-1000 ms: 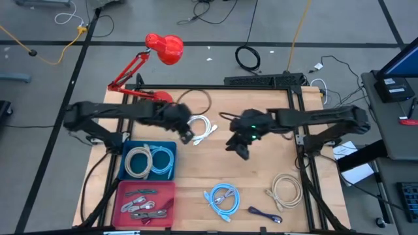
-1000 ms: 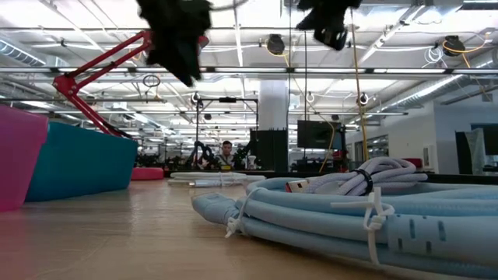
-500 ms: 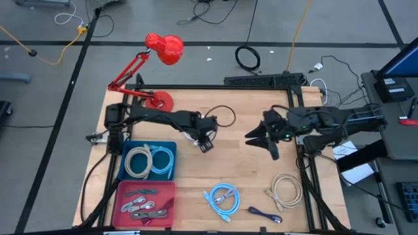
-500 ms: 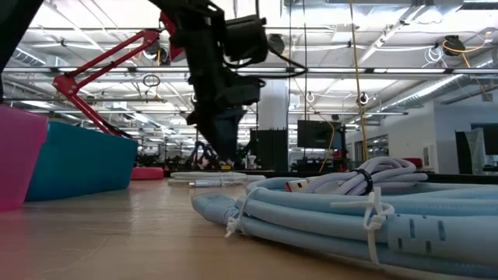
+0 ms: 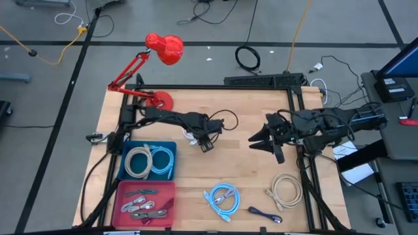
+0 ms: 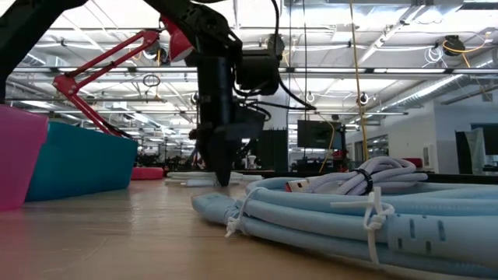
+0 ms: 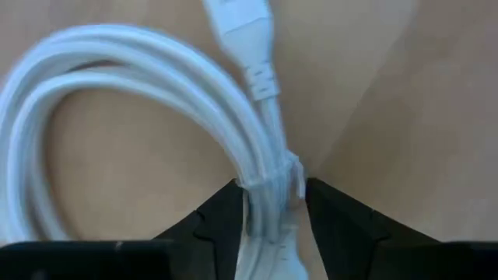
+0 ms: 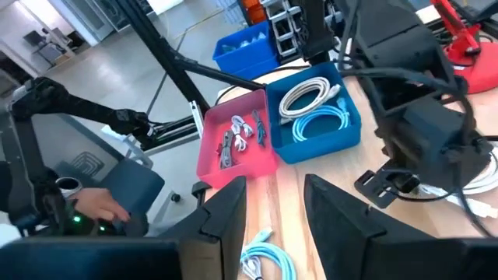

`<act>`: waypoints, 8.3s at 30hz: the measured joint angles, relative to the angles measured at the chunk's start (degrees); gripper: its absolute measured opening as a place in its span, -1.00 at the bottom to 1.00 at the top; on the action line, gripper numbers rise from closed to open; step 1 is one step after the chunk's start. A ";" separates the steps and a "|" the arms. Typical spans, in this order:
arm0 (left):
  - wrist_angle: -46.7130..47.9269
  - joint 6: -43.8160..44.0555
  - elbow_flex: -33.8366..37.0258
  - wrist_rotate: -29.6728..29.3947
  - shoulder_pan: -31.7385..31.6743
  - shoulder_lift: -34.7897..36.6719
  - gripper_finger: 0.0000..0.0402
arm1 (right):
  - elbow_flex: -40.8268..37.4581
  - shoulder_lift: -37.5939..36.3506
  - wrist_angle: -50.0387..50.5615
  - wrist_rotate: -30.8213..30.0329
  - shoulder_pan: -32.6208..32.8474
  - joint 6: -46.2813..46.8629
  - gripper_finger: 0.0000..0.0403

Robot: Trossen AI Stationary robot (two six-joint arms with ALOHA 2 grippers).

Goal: Pick & Place USB Port
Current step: Put the white HDMI cable into the blue bin, then put the brown HDMI cable into the blue bin

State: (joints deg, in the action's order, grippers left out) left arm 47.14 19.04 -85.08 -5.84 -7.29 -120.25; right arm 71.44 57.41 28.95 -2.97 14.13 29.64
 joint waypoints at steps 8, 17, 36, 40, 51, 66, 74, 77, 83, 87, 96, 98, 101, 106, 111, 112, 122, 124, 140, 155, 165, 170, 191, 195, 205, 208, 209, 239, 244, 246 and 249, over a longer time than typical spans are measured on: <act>-0.83 2.88 0.09 4.17 -0.02 0.41 -0.82 | 0.00 -0.02 0.03 -0.32 0.24 -0.18 -0.38; -10.36 9.34 -2.51 7.30 1.60 17.12 -0.82 | -0.02 -0.02 0.03 -0.38 0.24 0.26 -0.38; -75.71 -0.53 -2.68 31.29 16.47 40.21 -0.82 | -4.68 0.27 -51.70 14.54 -3.24 -2.57 -0.38; -85.80 -2.55 -2.64 32.18 18.35 37.15 -0.82 | -10.18 2.29 -70.68 21.80 -9.13 10.80 -0.37; -100.35 10.50 -2.62 33.44 18.14 26.30 -0.82 | -20.17 10.27 -92.69 22.74 -13.83 26.96 0.04; -101.92 13.11 -2.62 32.80 15.68 24.99 -0.82 | -18.16 10.80 -90.09 22.42 -11.28 24.75 0.55; -97.59 15.84 -2.62 32.63 13.52 23.03 -0.82 | -18.16 10.80 -90.33 22.08 -11.28 25.20 0.55; -98.46 17.55 -2.62 32.22 12.97 21.44 -0.82 | -18.14 10.75 -90.90 22.18 -11.28 25.62 0.54; -101.07 20.18 -2.62 32.23 12.22 20.27 -0.82 | -18.14 10.75 -90.90 22.50 -11.06 25.22 0.48; -101.00 20.56 -2.62 33.27 11.88 20.93 -0.82 | -18.14 10.75 -90.89 22.50 -11.04 26.05 0.26; -97.12 23.80 -2.62 34.01 11.87 21.51 -0.79 | -18.14 10.75 -90.83 22.54 -11.04 27.09 -0.62; -96.24 25.89 -2.62 34.13 11.87 21.51 -0.67 | -18.14 10.76 -90.61 22.58 -11.04 26.42 -0.84; -94.91 30.21 -2.62 35.83 11.82 21.69 -0.50 | -18.14 10.78 -90.65 22.58 -11.04 25.94 -0.88; -81.65 31.41 -2.62 36.45 11.66 26.89 -0.41 | -18.14 10.54 -88.56 22.56 -10.99 26.70 -0.86; -48.62 21.59 -2.66 20.26 11.95 38.58 -0.47 | -18.12 8.65 -81.89 20.93 -11.02 24.26 -0.88; -41.99 20.08 -2.66 14.38 12.23 41.11 -0.49 | -18.12 7.54 -78.42 19.88 -11.02 23.39 -0.88; -22.94 14.70 -2.66 -17.46 17.78 49.55 -0.46 | -17.88 -1.28 -50.80 0.22 -9.41 8.70 -0.88; -23.33 13.50 -2.66 -18.22 17.75 48.03 -0.38 | -17.00 -1.90 -47.76 -1.99 -9.09 6.82 -0.88; -36.52 7.62 -2.66 -4.17 10.74 35.73 0.13 | -10.27 -1.48 -36.70 -4.42 -8.70 3.09 -0.88; -40.82 16.90 -2.64 3.71 9.12 35.79 -0.69 | -10.27 -1.20 -44.20 7.02 -8.81 2.85 -0.52; -26.20 38.01 -2.73 19.07 9.47 43.03 -0.69 | -10.19 -2.34 -61.34 23.43 -7.16 9.40 -0.16; 5.88 45.83 -2.64 21.02 14.66 48.29 -0.69 | -10.21 -4.40 -58.25 22.59 -5.37 8.35 -0.15; 5.74 79.76 38.22 -2.19 31.12 74.33 -0.69 | -10.29 -4.44 -48.79 20.90 -3.58 6.10 -0.22; -2.81 81.26 47.58 -4.80 32.50 78.57 -0.69 | -10.29 -4.44 -48.77 20.28 -3.08 6.10 -0.22; -3.25 86.82 55.40 -3.22 35.64 81.12 -0.69 | -10.29 -4.44 -48.75 19.17 -2.97 7.73 -0.24; -1.82 88.92 56.68 -2.08 36.57 81.20 -0.69 | -10.29 -4.44 -48.77 19.15 -2.97 7.86 -0.25; -1.11 89.62 57.02 -1.72 36.93 81.20 -0.69 | -10.29 -4.44 -48.75 19.15 -2.97 7.87 -0.26; 4.39 93.26 57.84 -9.36 37.60 81.14 0.01 | -10.29 -3.57 -48.73 17.80 -2.99 7.63 -0.31; 12.27 90.86 49.01 -17.41 37.60 81.27 -0.12 | -10.29 -3.45 -47.97 17.80 -2.99 7.83 -0.31; 16.46 89.79 44.82 -19.77 37.60 81.27 -0.16 | -10.29 -3.45 -47.09 17.80 -2.99 7.83 -0.31; 21.02 88.30 39.59 -22.28 37.55 81.27 -0.22 | -10.29 -3.45 -45.79 18.00 -2.99 7.83 -0.31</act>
State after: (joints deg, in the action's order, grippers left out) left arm 68.16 107.34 -45.49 -28.12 30.26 -38.98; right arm 61.14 53.95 -16.84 15.03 11.14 37.47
